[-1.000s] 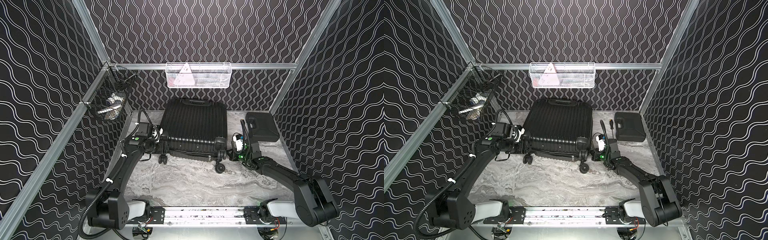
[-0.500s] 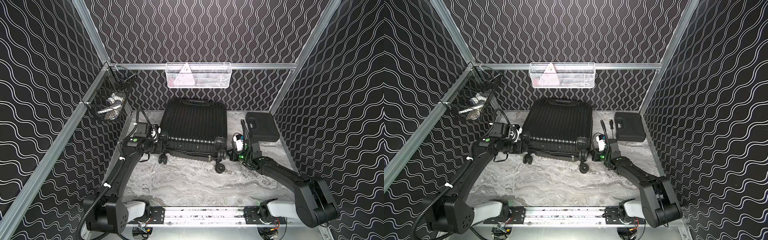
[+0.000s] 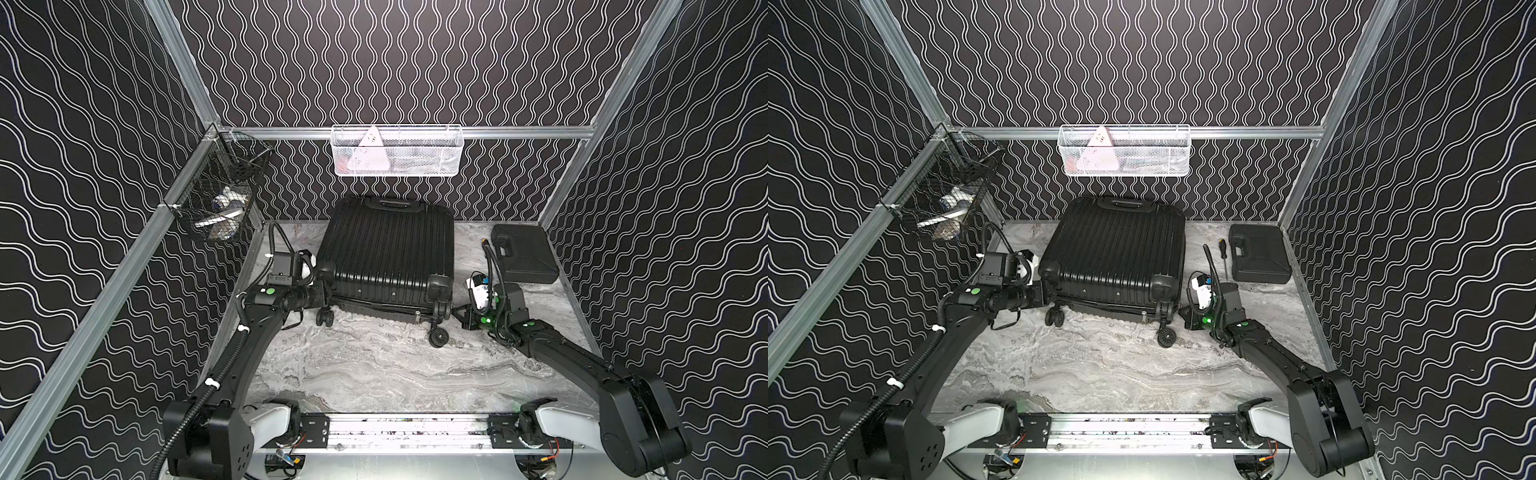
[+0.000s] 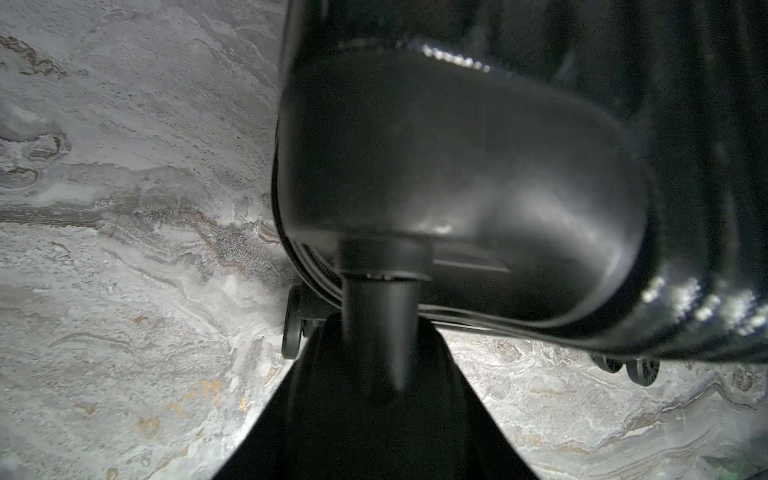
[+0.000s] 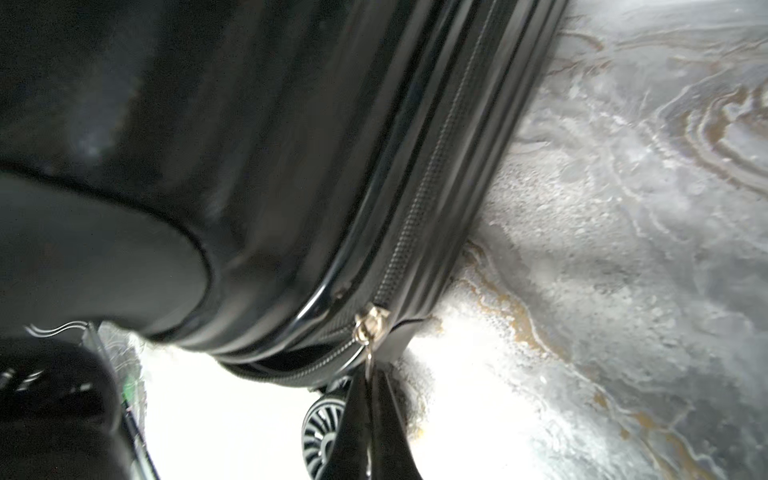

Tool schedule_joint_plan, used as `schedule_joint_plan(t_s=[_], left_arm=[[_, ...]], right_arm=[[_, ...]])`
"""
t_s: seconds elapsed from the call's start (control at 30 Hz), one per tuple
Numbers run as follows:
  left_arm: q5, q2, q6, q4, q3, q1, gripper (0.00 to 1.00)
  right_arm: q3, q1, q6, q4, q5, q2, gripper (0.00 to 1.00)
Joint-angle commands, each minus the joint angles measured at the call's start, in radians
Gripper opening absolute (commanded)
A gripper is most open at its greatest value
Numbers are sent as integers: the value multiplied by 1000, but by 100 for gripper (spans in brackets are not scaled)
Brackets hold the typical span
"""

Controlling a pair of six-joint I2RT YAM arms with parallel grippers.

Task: Close the suitcase zippers
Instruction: Zip the zipper on the suitcase.

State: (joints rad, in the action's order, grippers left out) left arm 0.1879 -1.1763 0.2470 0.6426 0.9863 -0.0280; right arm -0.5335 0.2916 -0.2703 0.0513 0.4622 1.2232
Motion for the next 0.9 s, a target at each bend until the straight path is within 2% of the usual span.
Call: schedule_joint_plan(t_s=[0.0, 0.2, 0.53, 0.87], left_arm=[[-81, 3, 115, -61, -7, 2, 16], [-90, 13, 131, -70, -12, 2, 15], [-69, 33, 176, -100, -35, 2, 13], [-82, 45, 195, -115, -54, 2, 11]], right_arm=[[6, 0, 3, -89, 64, -13, 0], [8, 1, 14, -111, 112, -40, 0], [75, 16, -62, 26, 236, -64, 0], [75, 62, -68, 55, 310, -38, 0]])
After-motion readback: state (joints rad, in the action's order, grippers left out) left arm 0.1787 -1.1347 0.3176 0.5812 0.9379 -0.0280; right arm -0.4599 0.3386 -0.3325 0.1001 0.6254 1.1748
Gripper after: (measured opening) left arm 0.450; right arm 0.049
